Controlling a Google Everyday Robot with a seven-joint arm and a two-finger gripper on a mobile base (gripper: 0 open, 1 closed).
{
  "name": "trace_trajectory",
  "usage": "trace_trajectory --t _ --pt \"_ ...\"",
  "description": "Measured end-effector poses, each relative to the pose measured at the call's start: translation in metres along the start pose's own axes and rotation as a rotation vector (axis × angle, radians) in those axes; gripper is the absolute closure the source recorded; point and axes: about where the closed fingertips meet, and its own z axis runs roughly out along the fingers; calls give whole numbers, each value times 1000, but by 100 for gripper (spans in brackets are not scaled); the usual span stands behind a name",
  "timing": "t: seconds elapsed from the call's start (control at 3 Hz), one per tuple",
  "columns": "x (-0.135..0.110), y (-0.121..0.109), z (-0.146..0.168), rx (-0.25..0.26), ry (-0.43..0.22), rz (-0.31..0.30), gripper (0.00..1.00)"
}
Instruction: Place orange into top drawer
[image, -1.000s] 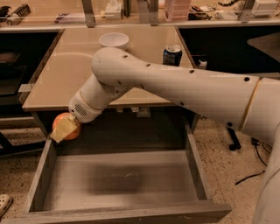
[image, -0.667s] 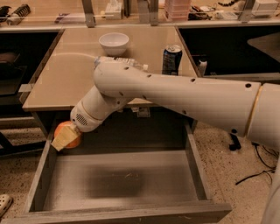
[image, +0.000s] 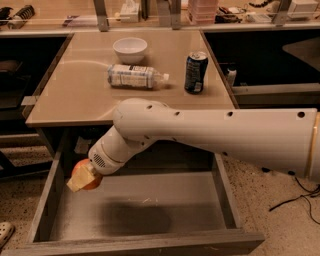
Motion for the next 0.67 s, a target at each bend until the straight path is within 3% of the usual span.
trace_trajectory --t 0.67 --pt "11 -1 8 -31 -15 31 100"
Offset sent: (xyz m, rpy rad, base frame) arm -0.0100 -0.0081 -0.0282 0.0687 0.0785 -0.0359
